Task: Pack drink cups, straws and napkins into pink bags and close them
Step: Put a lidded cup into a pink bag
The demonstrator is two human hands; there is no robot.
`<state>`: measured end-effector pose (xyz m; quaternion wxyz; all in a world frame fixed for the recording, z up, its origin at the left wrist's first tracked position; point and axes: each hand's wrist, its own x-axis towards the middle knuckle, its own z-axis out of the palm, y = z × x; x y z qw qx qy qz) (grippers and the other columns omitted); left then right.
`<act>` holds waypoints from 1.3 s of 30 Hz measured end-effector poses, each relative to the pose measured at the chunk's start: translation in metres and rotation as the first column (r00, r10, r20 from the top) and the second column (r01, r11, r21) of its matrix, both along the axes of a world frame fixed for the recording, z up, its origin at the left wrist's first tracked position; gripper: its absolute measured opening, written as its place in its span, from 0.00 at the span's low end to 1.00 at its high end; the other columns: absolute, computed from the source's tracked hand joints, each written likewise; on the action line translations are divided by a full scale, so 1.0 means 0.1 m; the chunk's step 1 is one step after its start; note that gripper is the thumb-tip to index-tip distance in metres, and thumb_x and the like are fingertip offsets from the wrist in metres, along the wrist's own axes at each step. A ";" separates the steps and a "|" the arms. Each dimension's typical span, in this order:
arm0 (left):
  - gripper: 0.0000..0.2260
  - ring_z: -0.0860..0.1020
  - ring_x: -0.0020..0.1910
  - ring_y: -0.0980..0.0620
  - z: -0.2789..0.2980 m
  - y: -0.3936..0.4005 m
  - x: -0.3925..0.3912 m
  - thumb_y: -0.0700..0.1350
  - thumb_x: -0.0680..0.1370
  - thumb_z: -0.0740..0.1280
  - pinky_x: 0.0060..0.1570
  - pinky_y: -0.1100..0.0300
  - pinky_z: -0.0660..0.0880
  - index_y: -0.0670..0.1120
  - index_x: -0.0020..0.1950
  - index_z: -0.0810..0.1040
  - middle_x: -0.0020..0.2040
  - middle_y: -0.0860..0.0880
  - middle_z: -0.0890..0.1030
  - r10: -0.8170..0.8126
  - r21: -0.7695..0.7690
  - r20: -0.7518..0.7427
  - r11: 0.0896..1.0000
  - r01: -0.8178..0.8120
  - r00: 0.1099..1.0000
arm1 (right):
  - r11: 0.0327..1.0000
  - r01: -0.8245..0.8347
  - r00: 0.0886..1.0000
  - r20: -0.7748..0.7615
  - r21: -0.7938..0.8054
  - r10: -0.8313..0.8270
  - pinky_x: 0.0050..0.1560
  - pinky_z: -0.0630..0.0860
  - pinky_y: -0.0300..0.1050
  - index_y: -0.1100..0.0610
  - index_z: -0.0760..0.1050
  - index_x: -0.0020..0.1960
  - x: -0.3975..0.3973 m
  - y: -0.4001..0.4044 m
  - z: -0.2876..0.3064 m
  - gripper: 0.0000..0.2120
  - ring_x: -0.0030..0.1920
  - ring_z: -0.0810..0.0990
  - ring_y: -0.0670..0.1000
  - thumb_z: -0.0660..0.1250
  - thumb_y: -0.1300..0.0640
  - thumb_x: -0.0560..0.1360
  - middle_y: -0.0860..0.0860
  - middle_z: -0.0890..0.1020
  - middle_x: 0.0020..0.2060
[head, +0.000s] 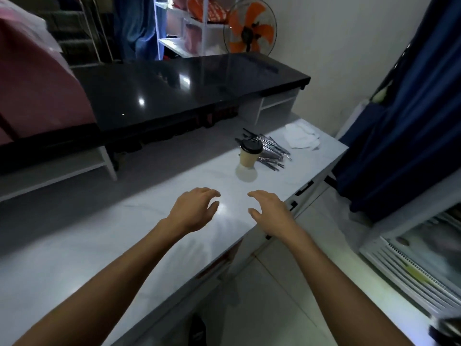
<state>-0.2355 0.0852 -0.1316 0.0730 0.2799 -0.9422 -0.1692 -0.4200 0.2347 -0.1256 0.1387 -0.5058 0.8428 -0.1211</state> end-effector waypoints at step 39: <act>0.16 0.74 0.66 0.52 -0.12 -0.12 -0.88 0.55 0.84 0.58 0.64 0.52 0.72 0.56 0.70 0.74 0.67 0.56 0.78 0.619 0.083 0.162 0.768 -0.635 0.769 | 0.783 -0.618 0.777 -0.105 0.065 0.621 0.68 0.65 0.60 0.47 0.62 0.76 -1.58 -2.41 -0.10 0.30 0.72 0.62 0.58 0.65 0.42 0.77 0.51 0.64 0.74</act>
